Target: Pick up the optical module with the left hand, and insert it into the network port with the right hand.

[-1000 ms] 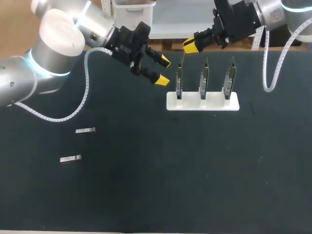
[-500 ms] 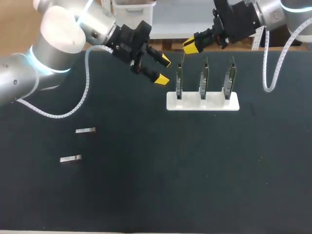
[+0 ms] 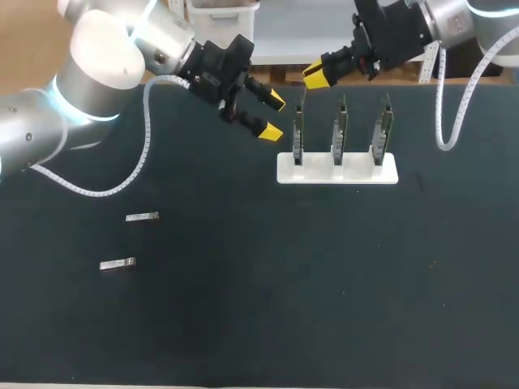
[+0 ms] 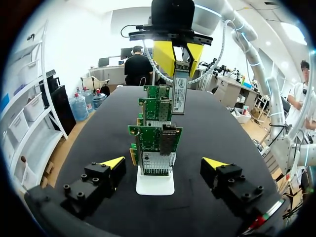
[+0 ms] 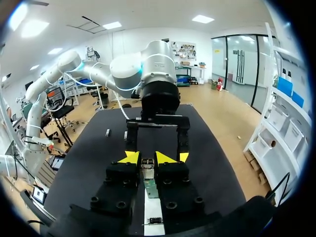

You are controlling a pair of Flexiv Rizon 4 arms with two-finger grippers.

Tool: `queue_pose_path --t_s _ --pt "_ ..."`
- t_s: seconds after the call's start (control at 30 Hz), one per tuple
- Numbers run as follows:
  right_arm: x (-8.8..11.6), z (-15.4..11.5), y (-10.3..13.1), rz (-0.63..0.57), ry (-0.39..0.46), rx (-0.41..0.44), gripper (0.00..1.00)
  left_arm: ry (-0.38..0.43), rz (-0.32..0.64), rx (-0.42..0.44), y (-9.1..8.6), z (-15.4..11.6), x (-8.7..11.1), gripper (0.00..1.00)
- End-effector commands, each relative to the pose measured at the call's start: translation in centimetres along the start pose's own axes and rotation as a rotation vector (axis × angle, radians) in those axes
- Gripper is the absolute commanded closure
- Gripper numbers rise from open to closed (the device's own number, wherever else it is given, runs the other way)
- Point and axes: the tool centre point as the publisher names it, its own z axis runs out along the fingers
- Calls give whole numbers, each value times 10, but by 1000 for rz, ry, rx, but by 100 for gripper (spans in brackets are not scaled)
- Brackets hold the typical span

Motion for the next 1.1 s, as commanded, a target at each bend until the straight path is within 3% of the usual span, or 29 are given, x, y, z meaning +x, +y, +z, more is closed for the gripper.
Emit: queue_pose_path --t_s 0.03,1.1 --pt "-2 2 -4 -6 4 -7 100 4 -2 3 2 0 -1 0" --pt "5 13 0 -42 40 -16 100 4 -2 3 2 0 -1 0"
